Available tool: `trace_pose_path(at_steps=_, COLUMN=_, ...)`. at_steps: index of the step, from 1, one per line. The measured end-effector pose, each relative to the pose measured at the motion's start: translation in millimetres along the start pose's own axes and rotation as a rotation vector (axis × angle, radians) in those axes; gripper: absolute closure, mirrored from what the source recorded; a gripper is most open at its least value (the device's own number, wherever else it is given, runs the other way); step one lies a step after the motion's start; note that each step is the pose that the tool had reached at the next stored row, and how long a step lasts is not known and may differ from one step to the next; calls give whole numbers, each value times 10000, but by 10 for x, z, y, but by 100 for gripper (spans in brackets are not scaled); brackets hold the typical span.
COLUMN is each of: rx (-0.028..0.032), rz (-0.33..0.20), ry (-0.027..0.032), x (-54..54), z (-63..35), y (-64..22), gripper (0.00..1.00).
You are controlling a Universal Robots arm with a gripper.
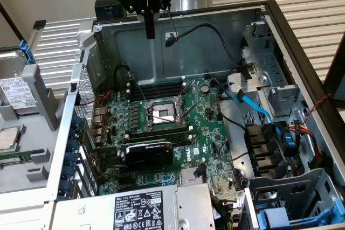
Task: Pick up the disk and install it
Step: 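Reach for the disk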
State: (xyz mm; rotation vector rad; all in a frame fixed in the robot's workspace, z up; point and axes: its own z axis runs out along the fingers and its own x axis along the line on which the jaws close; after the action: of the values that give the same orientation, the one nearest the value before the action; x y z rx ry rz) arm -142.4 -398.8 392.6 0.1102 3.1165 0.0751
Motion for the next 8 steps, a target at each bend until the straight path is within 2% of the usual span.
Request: trace_pose_path(at_steps=8, rx=0, rz=1, ry=0, x=363, z=-9, y=-26, gripper=89)
